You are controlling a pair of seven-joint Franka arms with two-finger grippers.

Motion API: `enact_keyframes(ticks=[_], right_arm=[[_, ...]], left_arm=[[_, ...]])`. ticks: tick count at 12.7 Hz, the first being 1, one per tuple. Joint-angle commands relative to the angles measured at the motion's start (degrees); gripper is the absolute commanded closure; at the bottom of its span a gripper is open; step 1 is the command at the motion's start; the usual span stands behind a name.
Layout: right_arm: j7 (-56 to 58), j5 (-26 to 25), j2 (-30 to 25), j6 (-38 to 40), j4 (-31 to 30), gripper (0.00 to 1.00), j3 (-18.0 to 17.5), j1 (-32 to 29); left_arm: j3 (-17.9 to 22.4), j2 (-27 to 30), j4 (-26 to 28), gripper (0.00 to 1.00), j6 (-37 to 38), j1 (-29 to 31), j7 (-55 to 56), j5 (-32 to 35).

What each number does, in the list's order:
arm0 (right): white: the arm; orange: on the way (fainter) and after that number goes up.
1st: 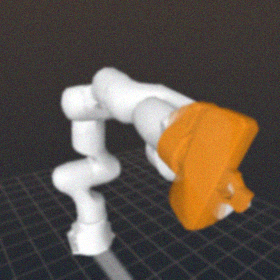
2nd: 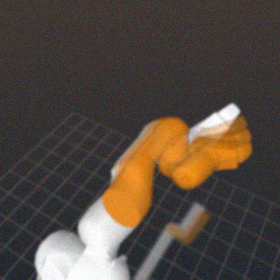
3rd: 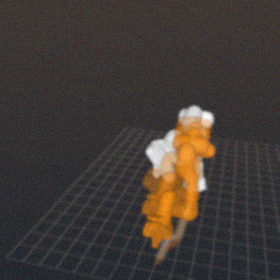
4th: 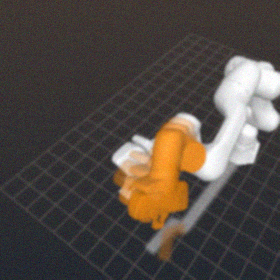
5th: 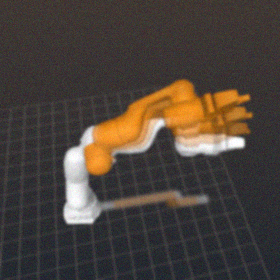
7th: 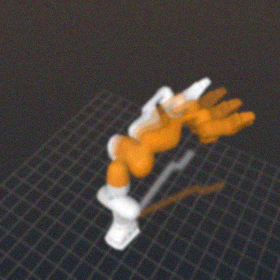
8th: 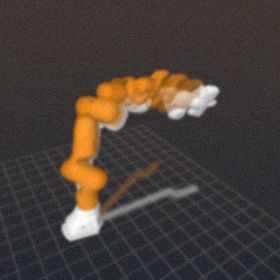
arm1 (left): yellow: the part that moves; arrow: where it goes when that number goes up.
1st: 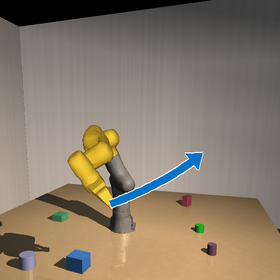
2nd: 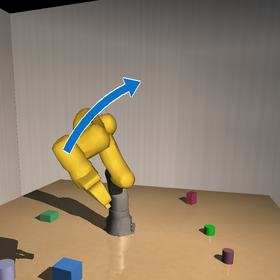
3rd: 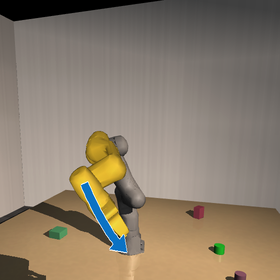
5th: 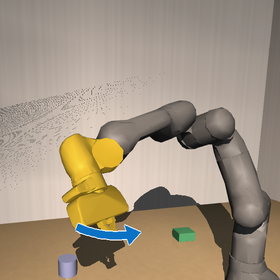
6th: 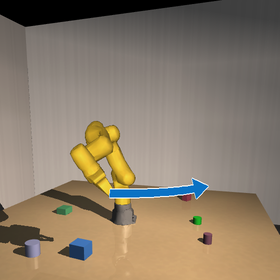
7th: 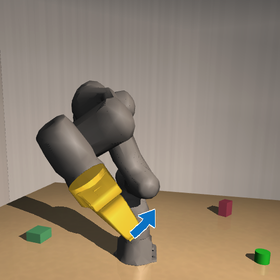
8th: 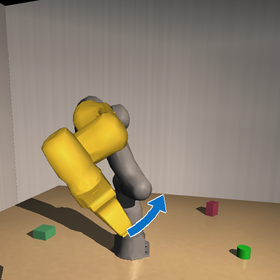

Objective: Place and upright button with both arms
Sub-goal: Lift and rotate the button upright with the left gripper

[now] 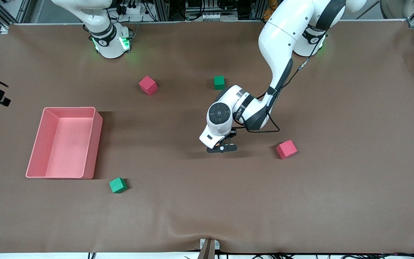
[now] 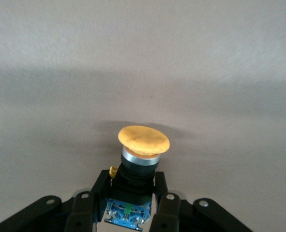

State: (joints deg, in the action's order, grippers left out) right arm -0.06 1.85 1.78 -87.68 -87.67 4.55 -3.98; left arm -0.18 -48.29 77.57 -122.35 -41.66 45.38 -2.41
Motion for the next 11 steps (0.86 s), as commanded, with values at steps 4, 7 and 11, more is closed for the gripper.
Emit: enact_keyframes(ticks=[4,7,11], right_arm=[[-0.46,-0.01,0.60,2.16,0.75,0.00,-0.51,2.22],[-0.46,-0.09,-0.98,5.93,0.93,0.00,-0.69,2.39],[-0.46,0.00,-1.60,6.29,0.93,0.00,-0.86,2.65]], left_arm=[[0.79,7.32,0.91,1.00,5.18,-0.52,6.48,4.68],[0.79,8.48,0.21,1.00,7.39,-2.97,17.16,7.93],[1.93,7.95,-0.05,1.00,7.56,-9.22,33.95,18.66]])
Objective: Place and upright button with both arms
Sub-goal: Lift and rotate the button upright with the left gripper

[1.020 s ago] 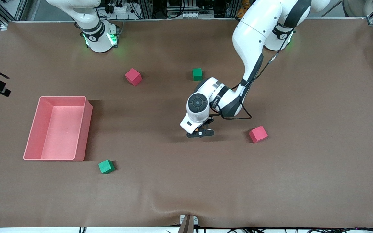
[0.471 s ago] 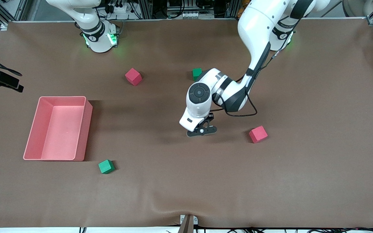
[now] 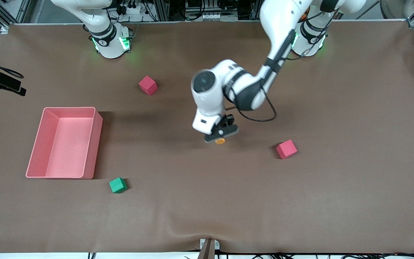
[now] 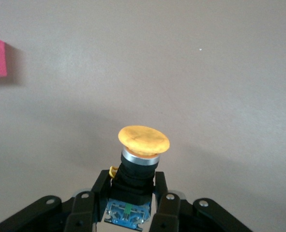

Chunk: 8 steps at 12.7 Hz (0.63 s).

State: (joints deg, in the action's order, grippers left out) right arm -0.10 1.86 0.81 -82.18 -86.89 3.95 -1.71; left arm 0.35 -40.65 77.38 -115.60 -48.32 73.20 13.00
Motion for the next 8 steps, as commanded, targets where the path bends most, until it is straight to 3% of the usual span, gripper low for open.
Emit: enact_keyframes(ticks=[1,5,8], right_arm=[[-0.52,-0.19,-0.54,0.71,0.14,0.00,-0.70,1.09],[-0.52,-0.19,-0.72,1.41,0.14,0.00,-0.35,0.92],[-2.35,-0.80,-0.98,2.37,0.23,0.00,-0.26,0.92]], left_arm=[[1.41,0.39,0.23,1.00,0.90,-3.52,11.21,5.61],[1.76,0.39,0.05,1.00,7.55,-8.44,30.03,14.66],[2.46,-0.66,0.05,1.00,11.97,-12.75,36.47,23.28]])
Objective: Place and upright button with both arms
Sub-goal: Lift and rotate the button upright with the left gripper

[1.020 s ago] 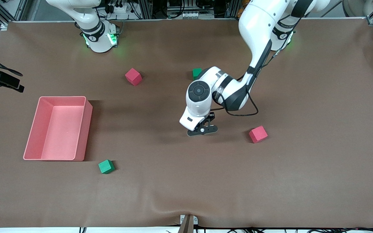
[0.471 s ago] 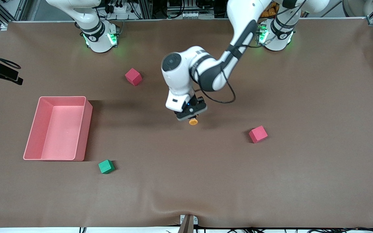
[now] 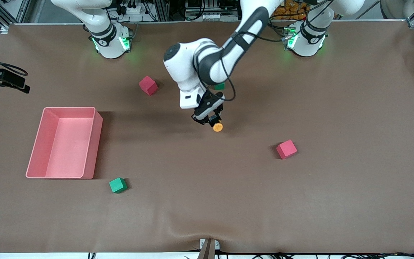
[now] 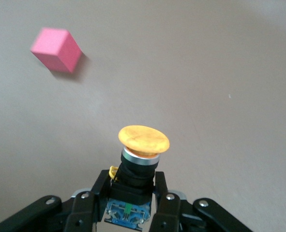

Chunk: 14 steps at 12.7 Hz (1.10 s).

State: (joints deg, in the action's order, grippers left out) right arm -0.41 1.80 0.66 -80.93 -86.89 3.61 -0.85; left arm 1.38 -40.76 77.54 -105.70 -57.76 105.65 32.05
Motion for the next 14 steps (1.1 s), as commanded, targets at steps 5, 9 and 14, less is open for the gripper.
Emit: enact_keyframes(ticks=[5,9,14], right_arm=[[-4.51,-0.66,-0.74,-0.11,0.75,0.00,-0.18,0.06],[-4.51,-0.57,-0.74,0.07,0.75,0.00,-0.27,0.23],[-4.51,-0.57,-0.57,0.42,0.75,0.00,-0.18,0.15]], left_arm=[[2.40,-4.32,-1.50,1.00,2.17,-7.72,12.70,15.74],[2.32,-8.63,-3.27,1.00,2.17,-10.62,26.94,22.33],[2.40,-13.11,-3.27,1.00,2.26,-14.92,36.12,28.15]])
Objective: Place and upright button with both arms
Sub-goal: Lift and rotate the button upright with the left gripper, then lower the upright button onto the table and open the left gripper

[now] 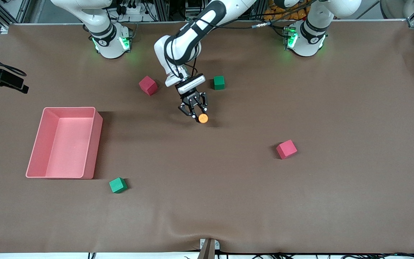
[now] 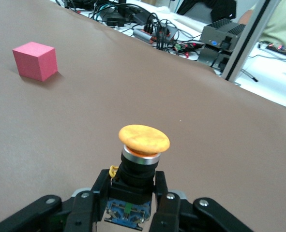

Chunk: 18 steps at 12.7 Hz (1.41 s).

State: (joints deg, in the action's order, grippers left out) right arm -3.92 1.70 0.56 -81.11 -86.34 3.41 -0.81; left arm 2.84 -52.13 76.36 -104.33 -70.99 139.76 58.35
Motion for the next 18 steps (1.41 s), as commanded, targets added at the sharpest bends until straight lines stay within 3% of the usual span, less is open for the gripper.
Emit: enact_keyframes(ticks=[1,6,8,16,18], right_arm=[[-1.00,-0.56,-0.47,0.61,0.21,0.00,0.01,0.10],[-1.00,-0.56,-0.47,0.43,0.29,0.00,-0.07,0.10],[-1.00,-0.56,-0.47,0.17,0.30,0.00,0.01,0.10],[-1.09,-0.30,-0.47,0.61,0.91,0.00,-0.16,0.28],[-1.00,-0.29,-0.47,0.61,1.00,0.00,-0.16,0.37]], left_arm=[[0.85,-2.10,-2.10,1.00,0.88,-1.87,2.79,1.85],[1.03,-4.56,-2.01,1.00,4.57,-3.63,4.47,2.03],[0.94,-4.73,-2.01,0.94,4.57,-3.63,7.80,2.03],[0.94,-8.43,-1.92,0.94,4.57,-5.21,10.01,3.70],[0.85,-8.51,-1.83,0.80,4.57,-5.30,10.01,3.79]])
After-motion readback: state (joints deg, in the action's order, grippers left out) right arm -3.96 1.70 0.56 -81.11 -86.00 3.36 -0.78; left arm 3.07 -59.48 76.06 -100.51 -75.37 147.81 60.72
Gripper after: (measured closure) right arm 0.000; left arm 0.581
